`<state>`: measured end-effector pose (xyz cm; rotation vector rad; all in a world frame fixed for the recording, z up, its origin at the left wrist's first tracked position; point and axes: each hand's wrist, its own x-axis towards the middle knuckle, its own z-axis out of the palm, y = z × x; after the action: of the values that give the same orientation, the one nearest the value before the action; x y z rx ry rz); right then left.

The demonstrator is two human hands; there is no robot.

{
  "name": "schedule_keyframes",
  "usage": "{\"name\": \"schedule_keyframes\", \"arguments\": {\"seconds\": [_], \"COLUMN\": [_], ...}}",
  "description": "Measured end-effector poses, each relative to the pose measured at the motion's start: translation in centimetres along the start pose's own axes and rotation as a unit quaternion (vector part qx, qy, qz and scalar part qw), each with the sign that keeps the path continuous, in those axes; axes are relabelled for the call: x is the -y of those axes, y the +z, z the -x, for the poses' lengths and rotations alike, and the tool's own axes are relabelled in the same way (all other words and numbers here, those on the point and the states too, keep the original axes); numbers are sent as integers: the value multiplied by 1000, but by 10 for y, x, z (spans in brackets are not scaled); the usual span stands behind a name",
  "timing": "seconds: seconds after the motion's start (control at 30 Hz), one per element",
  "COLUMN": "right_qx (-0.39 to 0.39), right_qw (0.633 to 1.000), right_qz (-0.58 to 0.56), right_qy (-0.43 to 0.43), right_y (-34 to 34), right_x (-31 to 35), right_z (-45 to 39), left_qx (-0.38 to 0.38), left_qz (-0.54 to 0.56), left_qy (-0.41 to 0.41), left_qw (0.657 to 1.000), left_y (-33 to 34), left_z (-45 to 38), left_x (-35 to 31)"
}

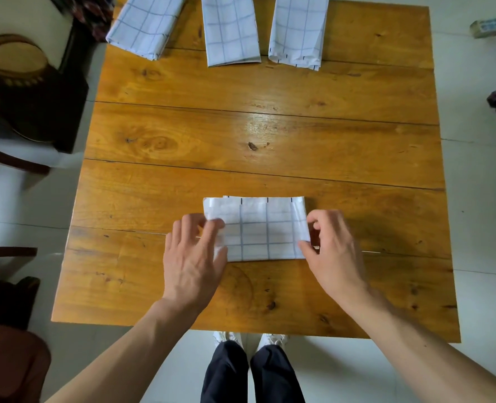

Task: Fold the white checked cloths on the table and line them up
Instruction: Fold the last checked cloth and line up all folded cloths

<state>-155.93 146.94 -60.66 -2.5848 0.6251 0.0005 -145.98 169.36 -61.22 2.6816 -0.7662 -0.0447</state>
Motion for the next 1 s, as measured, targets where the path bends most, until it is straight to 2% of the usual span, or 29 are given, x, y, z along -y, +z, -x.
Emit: {"name": "schedule_keyframes", "arguments": {"seconds": [0.1,0.17,0.23,0.4,0.6,0.7,0.83,0.93,1.0], "right_qx": [6,37,63,113,122,133,156,161,158], "right_qw": [991,982,977,977,970,964,952,949,949], "right_qz": [62,80,69,14,-2,71,152,187,196], "right_qy": [-119,-166,-190,-182,-210,-219,-216,-197,-188], "right_y": [3,6,9,23,37,38,40,43,43], "right_x": [7,13,19,23,7,-1,-1,1,3], "right_z": [-2,-5,-7,-11,-9,-6,-6,-7,-7], "left_qx": [38,76,96,77,79,86,91,116,140], "left_qz": [-39,-48,-48,-56,-134,-146,-92,-47,-64], "left_qy": [100,154,172,151,89,74,144,146,158], "left_qw": [994,984,979,984,984,983,981,981,975], "left_y": [3,6,9,12,21,28,41,46,50], "left_z": [-4,-5,-5,-10,-28,-34,-29,-26,-22], "left_x": [-2,-3,-4,-10,-36,-42,-43,-39,-33]}}
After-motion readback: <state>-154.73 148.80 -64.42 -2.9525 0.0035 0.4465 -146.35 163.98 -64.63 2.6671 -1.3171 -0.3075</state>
